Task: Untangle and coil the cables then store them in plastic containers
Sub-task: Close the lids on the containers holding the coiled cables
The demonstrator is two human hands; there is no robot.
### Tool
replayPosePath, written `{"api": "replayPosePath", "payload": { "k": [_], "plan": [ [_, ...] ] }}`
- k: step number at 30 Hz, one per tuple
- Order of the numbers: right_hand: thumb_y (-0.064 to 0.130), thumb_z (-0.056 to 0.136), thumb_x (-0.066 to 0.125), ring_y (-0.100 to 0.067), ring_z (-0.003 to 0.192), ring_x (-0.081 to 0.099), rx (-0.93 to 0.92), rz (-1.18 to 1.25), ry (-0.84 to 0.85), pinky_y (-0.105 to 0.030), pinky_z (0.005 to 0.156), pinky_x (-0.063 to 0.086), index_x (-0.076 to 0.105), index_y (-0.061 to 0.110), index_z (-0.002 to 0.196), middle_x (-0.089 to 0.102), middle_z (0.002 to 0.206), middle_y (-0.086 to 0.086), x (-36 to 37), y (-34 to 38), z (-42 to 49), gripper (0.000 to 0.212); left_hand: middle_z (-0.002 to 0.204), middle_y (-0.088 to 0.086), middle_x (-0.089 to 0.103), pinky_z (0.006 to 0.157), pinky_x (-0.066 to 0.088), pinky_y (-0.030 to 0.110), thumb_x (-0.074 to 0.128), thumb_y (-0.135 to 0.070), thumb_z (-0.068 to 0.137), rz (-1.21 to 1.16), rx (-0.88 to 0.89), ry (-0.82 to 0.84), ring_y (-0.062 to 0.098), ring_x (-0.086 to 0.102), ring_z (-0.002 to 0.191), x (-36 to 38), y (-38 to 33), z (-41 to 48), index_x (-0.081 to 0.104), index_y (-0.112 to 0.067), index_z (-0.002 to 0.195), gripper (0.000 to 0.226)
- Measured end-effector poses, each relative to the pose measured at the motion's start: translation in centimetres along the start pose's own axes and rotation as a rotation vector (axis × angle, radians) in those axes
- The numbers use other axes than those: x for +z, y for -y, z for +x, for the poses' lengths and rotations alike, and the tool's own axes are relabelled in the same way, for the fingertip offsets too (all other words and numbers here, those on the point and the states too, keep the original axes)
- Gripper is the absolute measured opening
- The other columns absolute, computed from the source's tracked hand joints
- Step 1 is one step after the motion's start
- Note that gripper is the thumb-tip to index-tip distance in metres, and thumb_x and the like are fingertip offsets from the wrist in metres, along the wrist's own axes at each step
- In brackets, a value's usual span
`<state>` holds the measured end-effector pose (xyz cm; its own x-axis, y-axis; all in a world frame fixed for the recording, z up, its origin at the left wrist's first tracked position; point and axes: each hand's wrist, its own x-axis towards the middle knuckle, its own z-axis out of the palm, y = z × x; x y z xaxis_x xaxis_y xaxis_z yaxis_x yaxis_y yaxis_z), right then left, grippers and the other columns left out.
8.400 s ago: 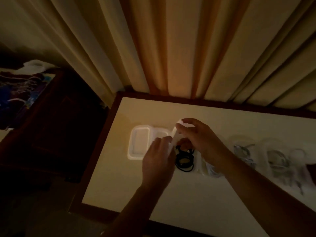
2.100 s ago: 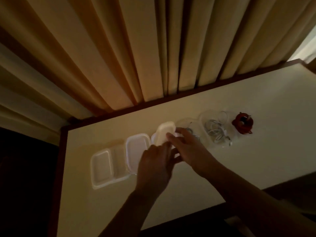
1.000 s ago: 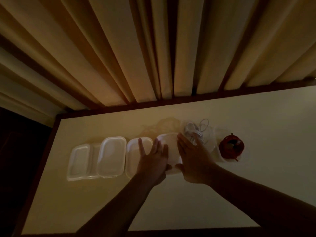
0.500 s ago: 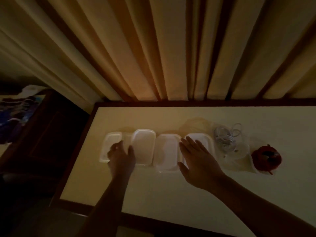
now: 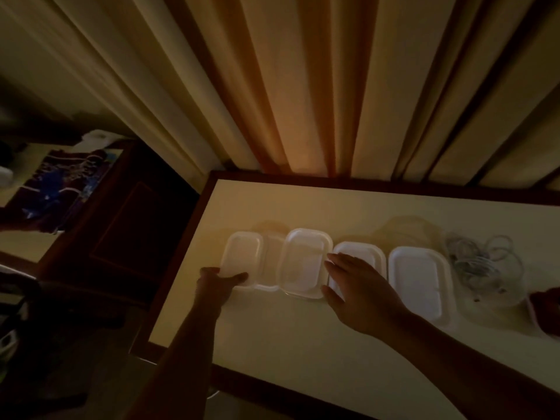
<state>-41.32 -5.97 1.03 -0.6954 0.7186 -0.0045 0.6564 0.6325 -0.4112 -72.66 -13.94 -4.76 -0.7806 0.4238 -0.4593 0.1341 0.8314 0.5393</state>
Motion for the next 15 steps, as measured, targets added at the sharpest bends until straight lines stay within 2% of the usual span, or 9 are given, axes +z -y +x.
{"api": "replayPosePath", "payload": {
  "k": [3,5,6,7,9,10,11,13,15],
  "plan": [
    [0.043,0.102,0.050,-0.018,0.142,0.042,0.072,0.131,0.026,-0.034,0.117,0.034,0.050,0.016,0.147,0.047,0.154,-0.001,-0.7,0.7,0.9,0.053,0.121,0.016,0.060,0.083,0.059,0.056,0.093,-0.017,0.071,-0.243,0.105,-0.048,0.043,0.063,0.106,-1.3,-1.1,-2.9,0.047,-0.010,0.126,0.072],
    [0.046,0.101,0.051,-0.010,0.130,0.052,0.209,0.344,0.039,-0.027,0.108,0.041,0.055,0.023,0.142,0.056,0.144,0.007,-1.8,1.2,1.5,0.046,0.117,0.012,0.059,0.072,0.059,0.047,0.084,-0.012,0.081,-0.277,0.304,-0.155,0.041,0.064,0.102,-2.0,-2.4,-6.1,0.044,-0.016,0.123,0.058],
    [0.047,0.101,0.052,-0.007,0.118,0.059,0.312,0.538,0.067,-0.024,0.102,0.046,0.060,0.025,0.136,0.062,0.135,0.009,-2.5,1.4,1.7,0.042,0.115,0.007,0.059,0.068,0.058,0.041,0.080,-0.014,0.086,-0.222,0.416,-0.209,0.034,0.065,0.098,-1.9,-3.5,-8.2,0.042,-0.019,0.124,0.054],
    [0.047,0.100,0.054,-0.007,0.107,0.065,0.426,0.810,0.105,-0.028,0.097,0.052,0.064,0.024,0.130,0.067,0.127,0.010,-3.3,1.5,1.7,0.039,0.114,0.002,0.059,0.066,0.058,0.037,0.076,-0.016,0.090,-0.158,0.527,-0.246,0.027,0.065,0.094,-1.4,-4.7,-10.7,0.040,-0.021,0.127,0.052],
    [0.048,0.094,0.061,-0.022,0.097,0.073,0.600,1.359,0.088,-0.046,0.094,0.058,0.066,0.018,0.122,0.073,0.117,-0.003,-4.9,1.3,1.4,0.042,0.109,-0.006,0.061,0.070,0.056,0.032,0.075,-0.016,0.092,-0.070,0.771,-0.243,0.016,0.064,0.088,0.4,-7.0,-15.5,0.044,-0.025,0.129,0.049],
    [0.050,0.090,0.064,-0.028,0.095,0.074,0.643,1.509,0.037,-0.049,0.089,0.059,0.065,0.016,0.122,0.073,0.115,-0.007,-5.7,0.8,0.9,0.046,0.105,-0.006,0.064,0.072,0.054,0.030,0.077,-0.012,0.090,-0.012,0.918,-0.210,0.015,0.064,0.087,1.9,-7.8,-17.2,0.050,-0.024,0.126,0.046],
    [0.048,0.090,0.065,-0.030,0.092,0.075,0.668,1.559,-0.021,-0.048,0.084,0.061,0.063,0.017,0.124,0.074,0.113,-0.009,-6.4,0.2,0.3,0.045,0.102,-0.002,0.068,0.074,0.052,0.028,0.080,-0.006,0.085,0.058,1.087,-0.175,0.016,0.064,0.087,3.5,-8.4,-18.3,0.058,-0.020,0.120,0.044],
    [0.033,0.099,0.062,-0.029,0.087,0.076,0.703,1.498,-0.135,-0.043,0.074,0.062,0.063,0.018,0.126,0.074,0.108,-0.009,-7.8,-1.7,-1.9,0.031,0.100,0.002,0.070,0.079,0.051,0.031,0.084,0.002,0.077,0.137,1.409,-0.094,0.020,0.062,0.091,7.3,-9.5,-20.3,0.066,-0.014,0.107,0.039],
    [0.021,0.103,0.055,-0.026,0.080,0.074,0.739,1.369,-0.232,-0.040,0.064,0.060,0.065,0.014,0.126,0.075,0.102,-0.011,-8.8,-4.6,-4.6,0.026,0.105,-0.001,0.068,0.088,0.051,0.038,0.084,-0.012,0.080,0.127,1.566,0.041,0.023,0.062,0.099,10.0,-10.8,-22.3,0.071,-0.015,0.102,0.025]
  ]
}}
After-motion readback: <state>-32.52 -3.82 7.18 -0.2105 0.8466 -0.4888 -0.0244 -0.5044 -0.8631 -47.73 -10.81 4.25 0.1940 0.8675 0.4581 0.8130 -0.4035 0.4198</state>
